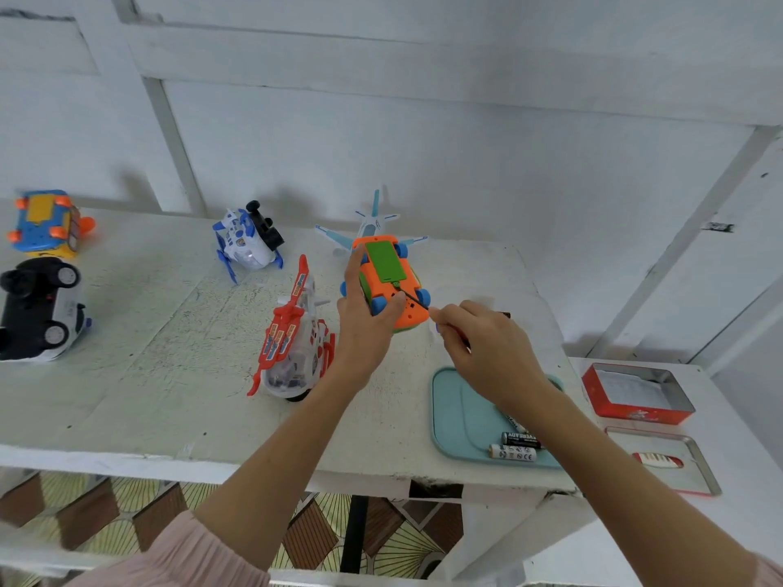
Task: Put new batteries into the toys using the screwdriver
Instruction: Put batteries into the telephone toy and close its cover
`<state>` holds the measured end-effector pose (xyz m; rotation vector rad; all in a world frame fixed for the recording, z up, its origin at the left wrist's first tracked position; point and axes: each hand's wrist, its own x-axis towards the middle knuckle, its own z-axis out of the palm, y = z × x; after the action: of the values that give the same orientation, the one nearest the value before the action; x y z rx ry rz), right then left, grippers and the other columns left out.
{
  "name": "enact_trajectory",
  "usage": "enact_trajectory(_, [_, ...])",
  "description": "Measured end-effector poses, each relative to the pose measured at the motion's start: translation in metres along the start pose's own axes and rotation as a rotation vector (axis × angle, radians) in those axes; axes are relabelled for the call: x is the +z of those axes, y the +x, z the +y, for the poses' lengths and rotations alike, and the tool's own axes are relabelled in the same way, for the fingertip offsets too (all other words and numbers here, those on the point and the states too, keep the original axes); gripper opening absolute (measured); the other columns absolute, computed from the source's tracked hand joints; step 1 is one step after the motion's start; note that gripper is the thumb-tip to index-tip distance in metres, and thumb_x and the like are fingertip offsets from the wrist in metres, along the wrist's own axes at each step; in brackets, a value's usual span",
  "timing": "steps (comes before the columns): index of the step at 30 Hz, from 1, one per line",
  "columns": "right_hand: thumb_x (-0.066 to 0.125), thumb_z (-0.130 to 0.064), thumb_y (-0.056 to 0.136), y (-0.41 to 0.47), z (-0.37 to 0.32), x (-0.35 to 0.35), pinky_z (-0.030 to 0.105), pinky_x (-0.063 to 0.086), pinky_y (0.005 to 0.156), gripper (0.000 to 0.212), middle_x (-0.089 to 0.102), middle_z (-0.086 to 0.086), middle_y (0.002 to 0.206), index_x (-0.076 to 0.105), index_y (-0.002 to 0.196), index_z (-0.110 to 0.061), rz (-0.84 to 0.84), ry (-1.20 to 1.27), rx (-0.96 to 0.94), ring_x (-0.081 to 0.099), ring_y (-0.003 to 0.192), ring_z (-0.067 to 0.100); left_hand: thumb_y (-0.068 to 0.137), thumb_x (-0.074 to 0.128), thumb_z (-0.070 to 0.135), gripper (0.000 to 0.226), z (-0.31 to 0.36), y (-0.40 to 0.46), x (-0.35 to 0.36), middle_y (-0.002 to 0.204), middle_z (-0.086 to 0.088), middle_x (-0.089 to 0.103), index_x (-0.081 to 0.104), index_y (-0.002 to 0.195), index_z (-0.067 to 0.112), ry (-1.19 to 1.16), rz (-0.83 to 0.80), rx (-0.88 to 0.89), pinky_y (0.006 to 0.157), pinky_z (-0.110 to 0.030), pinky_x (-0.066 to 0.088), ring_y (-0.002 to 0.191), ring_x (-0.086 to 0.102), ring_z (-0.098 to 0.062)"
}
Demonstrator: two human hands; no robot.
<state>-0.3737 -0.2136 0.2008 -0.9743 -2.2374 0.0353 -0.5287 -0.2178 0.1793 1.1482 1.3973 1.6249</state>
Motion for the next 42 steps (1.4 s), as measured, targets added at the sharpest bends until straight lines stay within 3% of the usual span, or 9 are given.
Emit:
enact_trajectory(8, [0.033,-0.027,0.087,0.0,-0.001,0.006,0.028,0.035,0.035,0.038,0.053,0.002,0.06,0.066,0.093,-0.008,0.012,0.001,-0.015,0.045,0.043,0.018,0.093,0.056,0.004,0.069,-0.002,-0.001,0.002,0.131,-0.003,0.046,0.02,0.139,0.041,-0.112,-0.009,-0.053,0.06,-0.017,0.054,0.099,0.06,-0.012])
enact_trajectory(11, [0.034,-0.026,0.087,0.0,0.0,0.007,0.03,0.036,0.034,0.037,0.053,0.002,0.06,0.066,0.092,-0.008,0.012,0.003,-0.016,0.045,0.043,0.018,0.093,0.055,0.005,0.07,-0.001,-0.001,0.002,0.133,-0.006,0.045,0.019,0.142,0.04,-0.127,-0.003,-0.077,0.056,-0.015,0.053,0.098,0.059,-0.012])
enact_trajectory(17, [0.035,-0.026,0.087,-0.002,0.0,0.01,0.029,0.035,0.036,0.037,0.053,0.003,0.06,0.066,0.091,-0.007,0.006,0.056,0.003,0.042,0.045,0.016,0.093,0.056,0.008,0.07,0.0,-0.002,0.001,0.136,-0.005,0.047,0.02,0.142,0.042,-0.157,-0.001,-0.133,0.069,-0.027,0.057,0.11,0.059,-0.023])
enact_trajectory(20, [0.041,-0.024,0.088,-0.001,0.004,0.013,0.033,0.039,0.041,0.031,0.056,0.004,0.064,0.066,0.095,-0.008,-0.023,0.085,0.041,0.044,0.05,0.017,0.093,0.057,0.009,0.069,-0.002,-0.001,0.0,0.134,-0.003,0.049,0.021,0.142,0.043,-0.164,0.015,-0.157,0.07,-0.029,0.057,0.106,0.061,-0.02])
enact_trajectory(24, [0.049,-0.018,0.089,0.003,0.011,0.018,0.037,0.044,0.052,0.023,0.058,0.001,0.071,0.066,0.102,-0.011,-0.089,0.13,0.1,0.046,0.06,0.014,0.094,0.055,0.007,0.067,-0.003,0.001,0.0,0.124,0.003,0.052,0.022,0.14,0.043,-0.186,0.017,-0.195,0.059,-0.023,0.056,0.087,0.065,-0.007])
enact_trajectory(28, [0.052,-0.015,0.091,0.002,0.013,0.02,0.036,0.043,0.056,0.02,0.055,-0.002,0.072,0.065,0.105,-0.013,-0.119,0.147,0.111,0.045,0.062,0.013,0.092,0.059,0.011,0.072,-0.006,0.002,-0.002,0.14,-0.004,0.043,0.02,0.142,0.044,-0.15,0.034,-0.217,0.078,-0.039,0.056,0.112,0.057,-0.023])
enact_trajectory(35, [0.053,-0.014,0.091,0.0,0.012,0.02,0.036,0.045,0.056,0.02,0.058,0.0,0.074,0.065,0.107,-0.012,-0.128,0.133,0.111,0.049,0.064,0.016,0.091,0.06,0.012,0.072,-0.013,0.001,-0.002,0.143,-0.004,0.041,0.02,0.142,0.044,-0.138,0.028,-0.18,0.09,-0.048,0.053,0.118,0.054,-0.027])
enact_trajectory(38, [0.05,-0.018,0.091,-0.001,0.013,0.019,0.033,0.043,0.055,0.023,0.053,-0.004,0.071,0.065,0.108,-0.013,-0.118,0.141,0.118,0.047,0.062,0.014,0.092,0.059,0.01,0.073,-0.015,0.0,-0.003,0.142,-0.004,0.042,0.019,0.143,0.042,-0.12,0.025,-0.132,0.086,-0.042,0.055,0.118,0.054,-0.025])
enact_trajectory(42, [0.047,-0.023,0.087,-0.005,0.016,0.017,0.034,0.045,0.053,0.029,0.058,-0.002,0.069,0.066,0.107,-0.017,-0.073,0.176,0.15,0.05,0.058,0.015,0.092,0.057,0.004,0.069,-0.017,0.002,-0.005,0.138,0.0,0.041,0.022,0.138,0.042,-0.134,0.002,-0.074,0.066,-0.022,0.057,0.11,0.055,-0.018])
